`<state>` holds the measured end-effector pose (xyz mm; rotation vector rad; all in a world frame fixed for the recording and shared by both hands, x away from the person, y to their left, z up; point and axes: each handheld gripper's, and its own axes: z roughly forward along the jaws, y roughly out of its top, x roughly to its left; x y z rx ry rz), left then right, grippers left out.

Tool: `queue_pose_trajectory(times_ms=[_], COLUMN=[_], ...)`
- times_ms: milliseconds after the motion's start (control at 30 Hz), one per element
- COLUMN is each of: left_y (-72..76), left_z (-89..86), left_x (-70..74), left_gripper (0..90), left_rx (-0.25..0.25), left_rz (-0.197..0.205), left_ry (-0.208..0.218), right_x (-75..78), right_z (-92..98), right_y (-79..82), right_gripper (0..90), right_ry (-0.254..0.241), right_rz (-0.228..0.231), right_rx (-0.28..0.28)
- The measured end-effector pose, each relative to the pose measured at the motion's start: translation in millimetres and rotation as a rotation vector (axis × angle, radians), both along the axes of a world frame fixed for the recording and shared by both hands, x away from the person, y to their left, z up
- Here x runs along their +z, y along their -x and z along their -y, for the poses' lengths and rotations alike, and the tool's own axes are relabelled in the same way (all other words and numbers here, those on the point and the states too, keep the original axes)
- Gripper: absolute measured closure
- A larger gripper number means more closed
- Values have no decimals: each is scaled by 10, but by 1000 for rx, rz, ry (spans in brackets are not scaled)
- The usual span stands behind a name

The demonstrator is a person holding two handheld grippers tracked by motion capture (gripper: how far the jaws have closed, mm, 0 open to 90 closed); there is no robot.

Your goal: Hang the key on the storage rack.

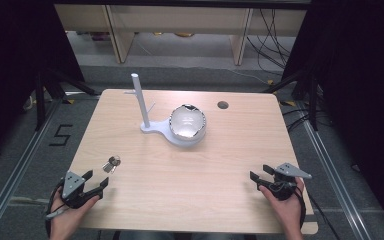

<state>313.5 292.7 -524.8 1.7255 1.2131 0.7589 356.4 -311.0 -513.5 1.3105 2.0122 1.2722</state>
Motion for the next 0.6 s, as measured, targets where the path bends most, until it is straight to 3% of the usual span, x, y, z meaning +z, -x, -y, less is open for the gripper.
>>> queue_pose_trajectory(times_ms=[100,167,200,300,333,400,433,467,500,600], left_y=[-22,-72,-104,-260,-329,-466,-606,-606,-703,-925], left_z=[10,30,41,61,34,73,88,88,110,156], left_x=[6,44,75,195,246,333,409,409,447,518], left_gripper=[340,341,342,336,329,320,296,293,289,266], left_rx=[-8,-24,-22,-18,-49,-59,-100,-100,-118,-163], left_rz=[-20,-62,-87,-245,-311,-386,-459,-459,-477,-572], left_ry=[7,-14,-27,-43,-85,-110,-146,-146,-169,-248], right_x=[0,3,1,4,3,-9,1,1,0,-1], right_z=[-28,-35,-12,-30,-26,0,-5,-5,-15,-16], right_y=[17,24,3,12,7,-22,-15,-15,-15,-18], right_gripper=[354,354,354,353,352,352,351,351,350,349], right_ry=[-24,-34,-1,-8,-2,38,28,28,14,22], right_rz=[-20,-31,-14,-31,-25,6,-1,-1,-20,-19], right_rx=[-15,-22,-3,-12,-8,3,3,3,6,8])
